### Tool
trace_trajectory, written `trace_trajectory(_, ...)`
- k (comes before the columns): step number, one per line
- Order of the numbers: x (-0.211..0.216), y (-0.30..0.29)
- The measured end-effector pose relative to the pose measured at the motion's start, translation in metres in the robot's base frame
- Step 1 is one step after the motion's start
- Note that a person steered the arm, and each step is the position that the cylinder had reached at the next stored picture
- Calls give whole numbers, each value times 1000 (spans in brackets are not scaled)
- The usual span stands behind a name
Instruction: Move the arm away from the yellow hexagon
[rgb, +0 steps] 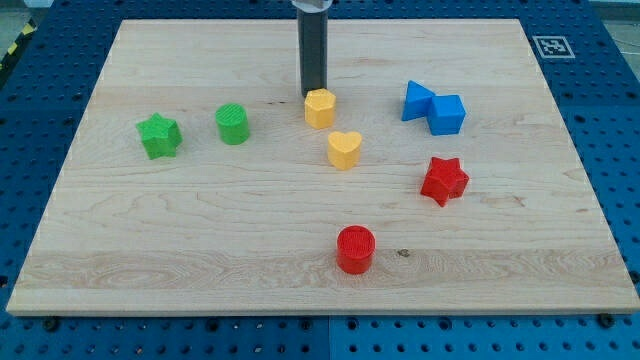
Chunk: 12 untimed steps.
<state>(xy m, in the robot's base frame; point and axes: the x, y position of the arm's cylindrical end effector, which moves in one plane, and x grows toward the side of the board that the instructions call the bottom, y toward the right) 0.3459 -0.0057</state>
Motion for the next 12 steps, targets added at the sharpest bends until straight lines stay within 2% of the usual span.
trace_trajectory(1, 25, 8)
trace_trajectory(2, 30, 8)
trace_trajectory(3, 23, 8)
trace_trajectory(4, -19, 18)
trace_trajectory(5, -31, 21)
trace_trajectory(11, -33, 31)
trace_trajectory(12, -67, 34)
